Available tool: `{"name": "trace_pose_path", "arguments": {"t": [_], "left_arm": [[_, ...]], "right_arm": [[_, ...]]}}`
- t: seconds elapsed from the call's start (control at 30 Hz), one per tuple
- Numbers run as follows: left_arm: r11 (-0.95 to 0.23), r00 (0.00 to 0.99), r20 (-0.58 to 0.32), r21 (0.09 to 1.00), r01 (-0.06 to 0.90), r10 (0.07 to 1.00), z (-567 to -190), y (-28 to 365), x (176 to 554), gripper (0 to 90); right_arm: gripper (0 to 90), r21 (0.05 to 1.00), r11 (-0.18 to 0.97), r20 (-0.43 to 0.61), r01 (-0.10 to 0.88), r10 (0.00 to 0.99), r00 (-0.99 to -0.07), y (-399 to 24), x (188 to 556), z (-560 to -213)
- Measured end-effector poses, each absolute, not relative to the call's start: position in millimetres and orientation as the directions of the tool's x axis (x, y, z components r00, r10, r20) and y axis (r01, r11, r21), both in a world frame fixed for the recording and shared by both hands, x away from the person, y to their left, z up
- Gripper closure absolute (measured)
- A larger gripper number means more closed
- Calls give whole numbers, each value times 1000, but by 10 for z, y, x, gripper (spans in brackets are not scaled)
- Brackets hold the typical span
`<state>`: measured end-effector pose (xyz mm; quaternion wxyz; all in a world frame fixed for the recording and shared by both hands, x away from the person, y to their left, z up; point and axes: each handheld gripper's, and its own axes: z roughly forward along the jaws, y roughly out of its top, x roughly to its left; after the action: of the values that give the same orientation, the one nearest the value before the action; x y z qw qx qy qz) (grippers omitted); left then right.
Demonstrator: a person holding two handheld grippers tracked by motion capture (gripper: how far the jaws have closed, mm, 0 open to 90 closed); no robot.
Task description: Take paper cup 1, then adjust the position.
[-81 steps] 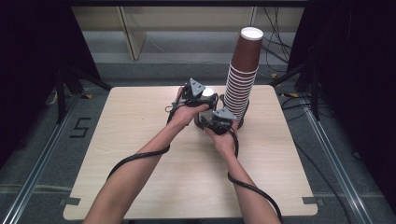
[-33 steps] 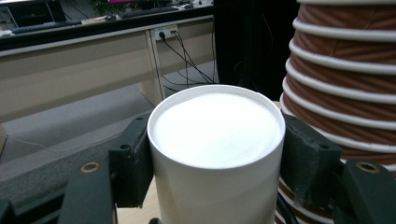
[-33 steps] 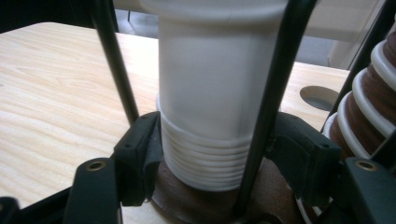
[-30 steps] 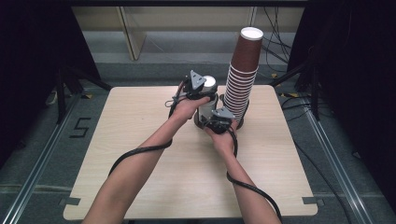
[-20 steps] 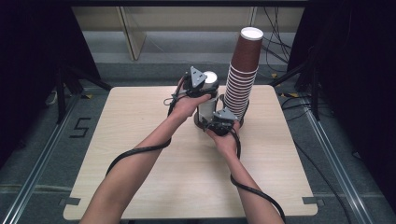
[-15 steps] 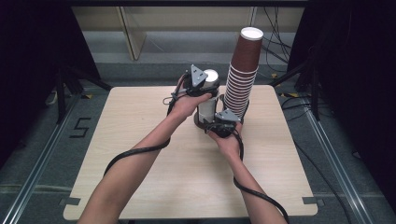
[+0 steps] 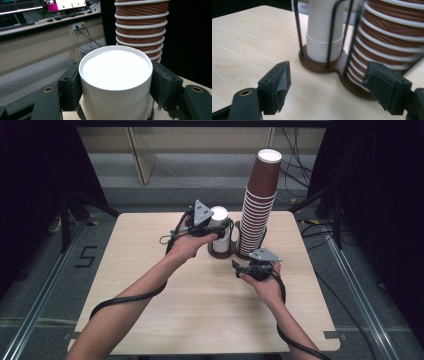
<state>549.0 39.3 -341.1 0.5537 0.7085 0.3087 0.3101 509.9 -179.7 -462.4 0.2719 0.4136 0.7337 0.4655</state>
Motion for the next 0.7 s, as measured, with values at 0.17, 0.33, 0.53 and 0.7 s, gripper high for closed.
{"name": "trace_pose_path", "arguments": {"t": [0.17,0.33,0.53,0.7], "left_arm": [[-195,630,94,976,94,771,-3447,497,5318,331],[-209,650,87,971,113,755,-3566,591,5094,330],[-230,694,72,963,138,717,-3828,701,4728,330],[-248,715,54,954,170,697,-4043,710,4553,330]], "right_arm": [[215,906,199,18,375,865,-502,-1971,4904,-4589],[207,921,166,37,352,863,-503,-2112,4595,-4627],[189,915,190,47,355,826,-562,-2068,4274,-4690],[166,919,205,61,338,771,-634,-1972,4137,-4711]]}}
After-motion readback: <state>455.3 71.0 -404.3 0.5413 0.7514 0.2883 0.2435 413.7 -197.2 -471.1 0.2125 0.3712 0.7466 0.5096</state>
